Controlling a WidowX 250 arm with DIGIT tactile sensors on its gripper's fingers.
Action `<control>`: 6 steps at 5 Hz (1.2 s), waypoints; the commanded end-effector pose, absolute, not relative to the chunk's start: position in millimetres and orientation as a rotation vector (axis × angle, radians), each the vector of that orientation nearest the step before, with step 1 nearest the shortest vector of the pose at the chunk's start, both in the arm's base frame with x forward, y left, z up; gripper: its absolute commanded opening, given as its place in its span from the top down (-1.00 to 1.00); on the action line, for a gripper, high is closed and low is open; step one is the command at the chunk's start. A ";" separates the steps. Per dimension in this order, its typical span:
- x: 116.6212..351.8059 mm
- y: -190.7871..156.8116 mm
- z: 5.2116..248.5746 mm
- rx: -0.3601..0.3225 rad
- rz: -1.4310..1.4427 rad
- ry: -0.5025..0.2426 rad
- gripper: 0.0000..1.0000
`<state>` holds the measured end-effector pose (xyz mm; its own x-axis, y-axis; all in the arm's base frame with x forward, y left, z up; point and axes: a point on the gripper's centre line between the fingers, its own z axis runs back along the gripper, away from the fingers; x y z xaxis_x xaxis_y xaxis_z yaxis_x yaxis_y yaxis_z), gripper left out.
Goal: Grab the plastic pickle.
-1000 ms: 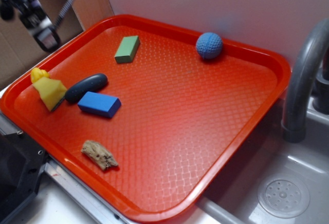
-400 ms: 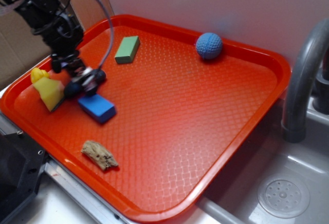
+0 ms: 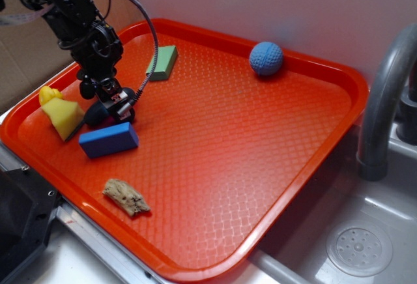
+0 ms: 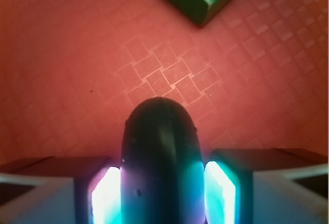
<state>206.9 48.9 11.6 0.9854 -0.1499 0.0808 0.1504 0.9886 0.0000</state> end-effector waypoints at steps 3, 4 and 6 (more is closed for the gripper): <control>201.1 36.7 118.8 -0.034 0.196 -0.113 1.00; 207.3 27.1 168.9 -0.057 0.319 -0.088 1.00; 220.0 7.2 262.3 -0.066 0.253 -0.060 1.00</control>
